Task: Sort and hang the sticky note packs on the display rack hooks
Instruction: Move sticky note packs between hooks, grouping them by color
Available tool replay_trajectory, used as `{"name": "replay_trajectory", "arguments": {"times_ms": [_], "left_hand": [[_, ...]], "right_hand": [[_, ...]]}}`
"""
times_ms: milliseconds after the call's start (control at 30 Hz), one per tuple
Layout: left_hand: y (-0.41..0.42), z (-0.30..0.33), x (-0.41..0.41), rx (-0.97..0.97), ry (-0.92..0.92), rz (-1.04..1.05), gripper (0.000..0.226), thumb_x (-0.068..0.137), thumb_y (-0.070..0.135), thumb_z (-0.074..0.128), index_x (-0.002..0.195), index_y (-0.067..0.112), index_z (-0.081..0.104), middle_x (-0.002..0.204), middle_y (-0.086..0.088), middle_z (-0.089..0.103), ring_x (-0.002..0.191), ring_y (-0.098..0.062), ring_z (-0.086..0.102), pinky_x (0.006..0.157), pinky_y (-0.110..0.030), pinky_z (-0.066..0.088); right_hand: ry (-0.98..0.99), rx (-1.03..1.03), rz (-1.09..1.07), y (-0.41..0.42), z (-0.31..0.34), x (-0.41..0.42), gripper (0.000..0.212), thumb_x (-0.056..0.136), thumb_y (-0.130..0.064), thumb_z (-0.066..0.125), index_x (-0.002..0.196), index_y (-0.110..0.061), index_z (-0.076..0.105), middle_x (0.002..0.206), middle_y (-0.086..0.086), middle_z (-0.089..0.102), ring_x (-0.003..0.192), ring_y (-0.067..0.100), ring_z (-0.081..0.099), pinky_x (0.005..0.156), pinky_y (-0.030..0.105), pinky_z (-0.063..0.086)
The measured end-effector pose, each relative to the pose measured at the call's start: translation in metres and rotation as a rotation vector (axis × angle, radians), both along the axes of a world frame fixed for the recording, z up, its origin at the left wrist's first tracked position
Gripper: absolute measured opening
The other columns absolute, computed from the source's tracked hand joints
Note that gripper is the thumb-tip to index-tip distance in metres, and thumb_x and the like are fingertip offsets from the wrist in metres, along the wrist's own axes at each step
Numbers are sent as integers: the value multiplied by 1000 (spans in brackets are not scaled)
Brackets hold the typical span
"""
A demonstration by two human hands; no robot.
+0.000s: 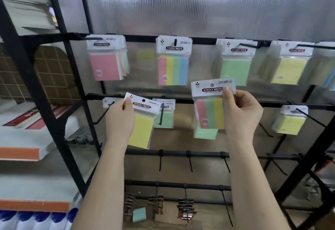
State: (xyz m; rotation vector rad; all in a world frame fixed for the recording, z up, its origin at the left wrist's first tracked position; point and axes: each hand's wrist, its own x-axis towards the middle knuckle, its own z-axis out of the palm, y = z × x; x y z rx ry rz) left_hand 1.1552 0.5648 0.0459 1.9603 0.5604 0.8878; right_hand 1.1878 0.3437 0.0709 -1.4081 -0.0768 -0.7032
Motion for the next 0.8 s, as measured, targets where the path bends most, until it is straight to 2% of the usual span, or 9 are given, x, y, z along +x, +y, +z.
{"name": "replay_trajectory", "arguments": {"times_ms": [100, 167, 300, 367, 500, 600, 667, 800], "left_hand": [[27, 1, -1, 42, -7, -7, 45, 101, 28, 33, 90, -9, 56, 86, -16, 58, 70, -21, 44, 55, -28, 31], [43, 5, -4, 83, -16, -12, 45, 102, 28, 33, 89, -7, 57, 81, -9, 57, 68, -18, 45, 56, -30, 31], [64, 9, -10, 87, -52, -49, 44, 102, 26, 33, 87, -8, 57, 68, 2, 50, 59, -7, 41, 51, -12, 33], [68, 9, -12, 83, -53, -61, 43, 102, 25, 33, 86, -7, 57, 68, 6, 50, 60, -6, 43, 49, -9, 33], [71, 10, -11, 59, -37, -94, 42, 102, 27, 33, 85, -3, 56, 71, 5, 54, 62, -6, 46, 47, -10, 34], [72, 10, -8, 45, -53, -103, 44, 102, 29, 33, 88, -7, 56, 77, -4, 59, 66, -14, 48, 56, -24, 36], [72, 9, -6, 24, -61, -106, 45, 102, 30, 33, 89, -6, 57, 77, -2, 60, 69, -16, 51, 57, -27, 37], [71, 10, 0, -2, -75, -100, 46, 102, 30, 34, 90, -8, 56, 78, -6, 60, 66, -16, 49, 56, -27, 36]], "right_hand": [[-38, 69, 4, 29, 8, -3, 21, 88, -26, 68, 68, -23, 61, 66, -8, 62, 64, 5, 56, 64, 22, 48], [-76, 125, 4, 45, 17, -6, 19, 88, -23, 68, 70, -23, 62, 64, -13, 61, 61, -2, 55, 63, 15, 45], [-139, 155, 8, 70, 37, -11, 18, 89, -20, 67, 71, -21, 62, 54, -21, 57, 55, -7, 50, 59, 9, 41], [-150, 150, 13, 79, 46, -12, 19, 89, -20, 67, 71, -20, 62, 50, -23, 55, 53, -7, 48, 58, 8, 39], [-140, 161, 15, 90, 60, -6, 21, 86, -22, 70, 66, -23, 63, 56, -18, 59, 57, -4, 51, 61, 11, 42], [-109, 157, 25, 95, 66, 5, 23, 83, -26, 73, 65, -19, 61, 63, -7, 60, 56, 2, 47, 58, 10, 39], [-90, 157, 22, 97, 69, 12, 23, 82, -27, 74, 66, -16, 61, 66, -2, 60, 56, 3, 45, 56, 10, 39], [-59, 165, 14, 100, 73, 21, 31, 80, -27, 75, 57, -19, 55, 57, -5, 53, 49, 3, 38, 53, 13, 35]]}}
